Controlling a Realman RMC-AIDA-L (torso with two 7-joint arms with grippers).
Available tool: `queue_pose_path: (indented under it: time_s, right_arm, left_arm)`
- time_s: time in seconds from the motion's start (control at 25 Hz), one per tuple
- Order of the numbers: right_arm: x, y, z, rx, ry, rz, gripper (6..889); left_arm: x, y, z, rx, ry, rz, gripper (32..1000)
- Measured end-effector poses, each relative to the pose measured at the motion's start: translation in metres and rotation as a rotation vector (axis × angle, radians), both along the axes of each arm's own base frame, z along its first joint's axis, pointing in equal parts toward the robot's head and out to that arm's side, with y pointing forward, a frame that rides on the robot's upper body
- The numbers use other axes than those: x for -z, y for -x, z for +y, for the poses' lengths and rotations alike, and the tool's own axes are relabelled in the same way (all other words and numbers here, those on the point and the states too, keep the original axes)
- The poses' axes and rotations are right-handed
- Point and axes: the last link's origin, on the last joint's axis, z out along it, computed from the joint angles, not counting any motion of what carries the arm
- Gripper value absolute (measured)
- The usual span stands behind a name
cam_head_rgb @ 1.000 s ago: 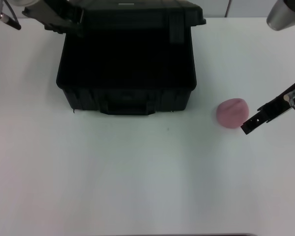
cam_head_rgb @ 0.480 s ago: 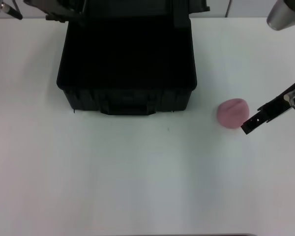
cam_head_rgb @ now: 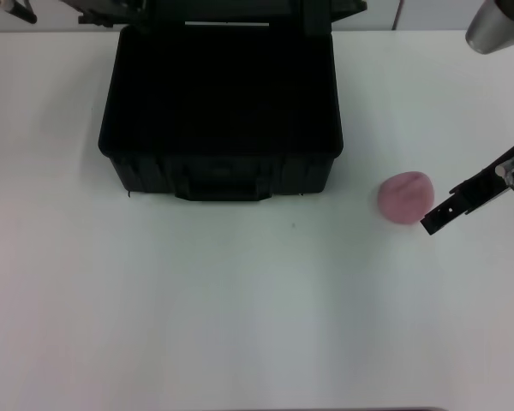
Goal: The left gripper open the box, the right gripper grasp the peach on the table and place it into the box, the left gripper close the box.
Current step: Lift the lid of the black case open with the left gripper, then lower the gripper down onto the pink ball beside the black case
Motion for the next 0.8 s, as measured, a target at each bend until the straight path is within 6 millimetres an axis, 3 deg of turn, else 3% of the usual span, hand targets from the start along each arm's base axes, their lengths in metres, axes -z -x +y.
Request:
queue_pose_path:
  time_s: [0.8]
  right_arm:
    - [-0.001,-0.002,0.014,-0.041,-0.092,0.012,812]
  left_arm:
    - [0.000,-0.001,-0.001,0.006,0.003,-0.001,391]
